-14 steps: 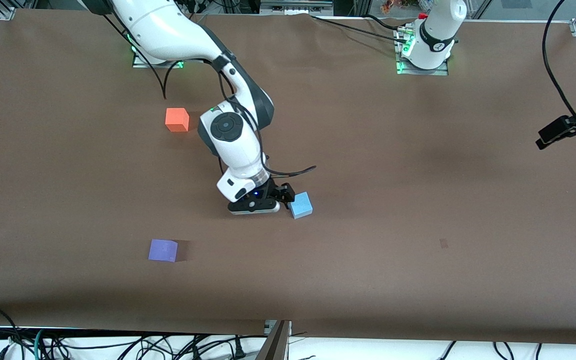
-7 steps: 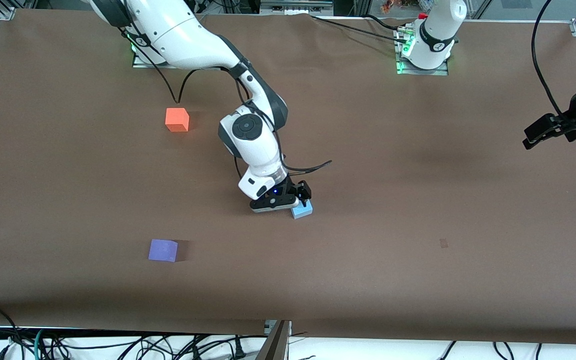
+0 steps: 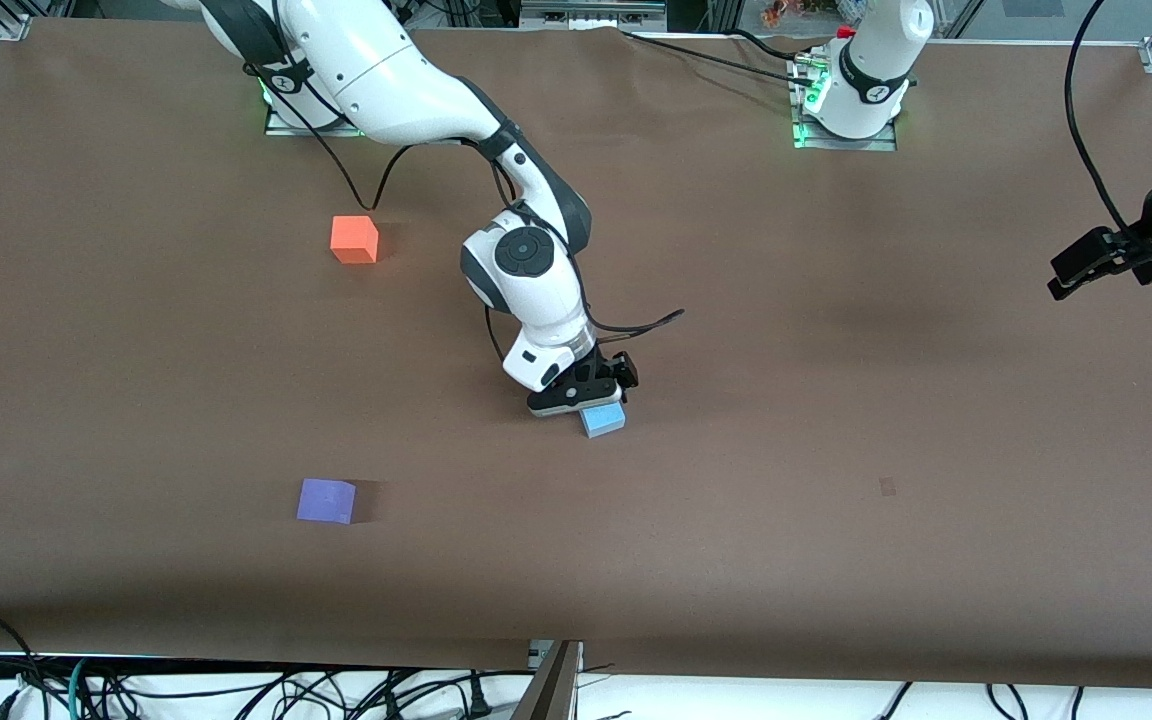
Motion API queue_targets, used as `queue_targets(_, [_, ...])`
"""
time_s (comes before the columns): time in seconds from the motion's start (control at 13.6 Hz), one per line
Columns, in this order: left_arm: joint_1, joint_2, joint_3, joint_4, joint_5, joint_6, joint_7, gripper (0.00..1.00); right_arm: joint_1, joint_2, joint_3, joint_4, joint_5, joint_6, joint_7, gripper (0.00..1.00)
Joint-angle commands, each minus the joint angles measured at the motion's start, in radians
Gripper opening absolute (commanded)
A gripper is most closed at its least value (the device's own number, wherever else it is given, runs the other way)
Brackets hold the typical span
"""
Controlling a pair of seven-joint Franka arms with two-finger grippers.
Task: Place blue block between orange and purple blocks
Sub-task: 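Lower the right gripper onto the blue cube and grasp it, then carry the blue cube with the right gripper between orange and purple cubes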
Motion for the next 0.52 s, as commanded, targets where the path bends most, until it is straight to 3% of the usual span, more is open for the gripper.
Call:
queue_targets(0.0, [-0.003,0.014,0.004,0.034,-0.008,-0.025,0.017,1.0,0.012,0.038,-0.013,0.055,-0.027,0.005,0.008,1.0])
queue_targets(0.37, [0.002,0.016,0.004,0.041,-0.007,-0.024,0.02,1.0,0.014,0.06,-0.011,0.077,-0.036,0.01,0.01,0.98])
queue_targets(0.44, [0.0,0.016,0.004,0.041,-0.007,-0.024,0.017,1.0,0.014,0.061,-0.011,0.077,-0.036,0.01,0.008,0.86])
